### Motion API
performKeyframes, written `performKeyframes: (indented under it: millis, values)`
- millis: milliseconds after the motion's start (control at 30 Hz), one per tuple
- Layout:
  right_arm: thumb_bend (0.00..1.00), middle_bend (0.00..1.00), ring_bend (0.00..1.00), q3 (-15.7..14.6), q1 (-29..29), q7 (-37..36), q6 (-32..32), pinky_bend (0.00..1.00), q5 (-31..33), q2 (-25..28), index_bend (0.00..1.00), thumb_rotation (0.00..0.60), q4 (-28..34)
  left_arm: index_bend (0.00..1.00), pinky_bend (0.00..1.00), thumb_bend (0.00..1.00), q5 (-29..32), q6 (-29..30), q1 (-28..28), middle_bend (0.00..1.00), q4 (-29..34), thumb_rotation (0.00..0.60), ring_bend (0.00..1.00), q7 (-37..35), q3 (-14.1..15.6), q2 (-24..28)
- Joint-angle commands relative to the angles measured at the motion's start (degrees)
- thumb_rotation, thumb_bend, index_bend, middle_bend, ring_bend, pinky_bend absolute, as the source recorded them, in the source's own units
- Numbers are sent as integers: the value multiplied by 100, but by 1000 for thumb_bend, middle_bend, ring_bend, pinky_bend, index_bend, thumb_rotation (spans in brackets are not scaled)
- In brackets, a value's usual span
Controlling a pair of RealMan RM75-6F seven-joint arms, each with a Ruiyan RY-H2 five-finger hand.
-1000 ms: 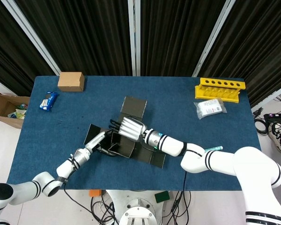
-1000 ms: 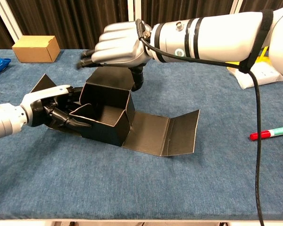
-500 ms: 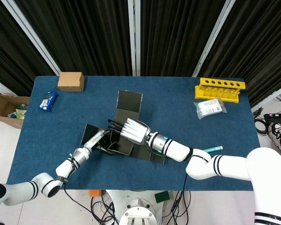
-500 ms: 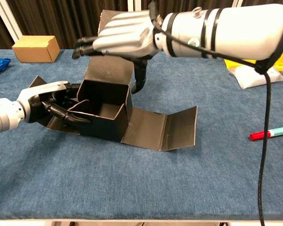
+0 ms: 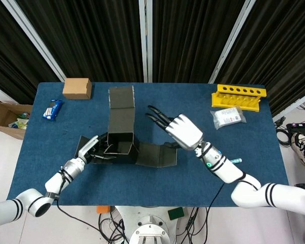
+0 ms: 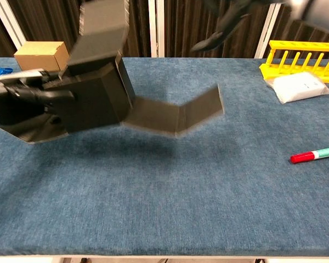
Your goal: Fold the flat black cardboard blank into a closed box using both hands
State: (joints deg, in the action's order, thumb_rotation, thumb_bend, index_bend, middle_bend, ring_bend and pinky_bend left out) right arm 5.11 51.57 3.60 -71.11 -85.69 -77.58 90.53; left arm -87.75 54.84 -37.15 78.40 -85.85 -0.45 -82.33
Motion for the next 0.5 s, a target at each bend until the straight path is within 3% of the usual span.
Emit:
performKeyframes:
  millis: [33, 300, 500]
  values:
    - [0, 0, 655, -176, -779, -1020, -773, 968, -303, 120, 0, 600, -244, 268, 776, 41, -347, 522, 157, 266, 320, 600, 568, -1300, 45, 512]
    - [0, 0, 665, -103, -1250, -2125, -1454, 968, -569, -565, 0, 600, -904, 267, 783, 41, -333, 952, 271, 260, 705, 600, 568, -2683, -42, 854]
    - [0, 0, 664, 402, -943, -1493, -1497, 972, -677, -1601, 0, 600, -1363, 266, 784, 41, -304, 938, 241, 259, 1076, 600, 568, -2820, -67, 941]
